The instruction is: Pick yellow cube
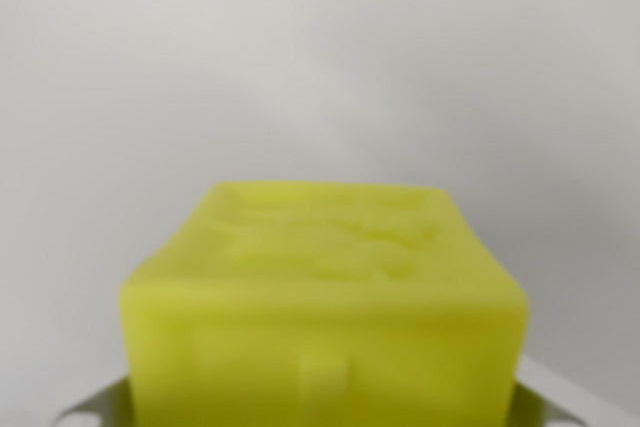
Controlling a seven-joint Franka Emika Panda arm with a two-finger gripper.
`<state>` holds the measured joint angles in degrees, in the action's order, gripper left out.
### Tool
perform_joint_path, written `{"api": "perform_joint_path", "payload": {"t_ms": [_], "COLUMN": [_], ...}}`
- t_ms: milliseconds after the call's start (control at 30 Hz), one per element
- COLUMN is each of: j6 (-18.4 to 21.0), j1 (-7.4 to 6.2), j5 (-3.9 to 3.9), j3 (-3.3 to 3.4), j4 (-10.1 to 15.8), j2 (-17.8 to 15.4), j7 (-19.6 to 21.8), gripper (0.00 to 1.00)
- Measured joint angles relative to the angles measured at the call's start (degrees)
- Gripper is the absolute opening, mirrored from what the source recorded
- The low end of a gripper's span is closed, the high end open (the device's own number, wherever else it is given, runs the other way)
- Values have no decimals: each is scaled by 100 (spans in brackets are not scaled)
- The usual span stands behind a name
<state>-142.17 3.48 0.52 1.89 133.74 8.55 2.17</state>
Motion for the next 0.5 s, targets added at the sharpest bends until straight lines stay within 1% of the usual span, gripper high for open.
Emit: {"api": "perform_joint_path", "payload": {"t_ms": [500], "j6": [531], "j1": [2], "j5": [-25], "j3": [0], "j4": [-115], "j2": [-417], "j7": [17], "gripper": [0]}}
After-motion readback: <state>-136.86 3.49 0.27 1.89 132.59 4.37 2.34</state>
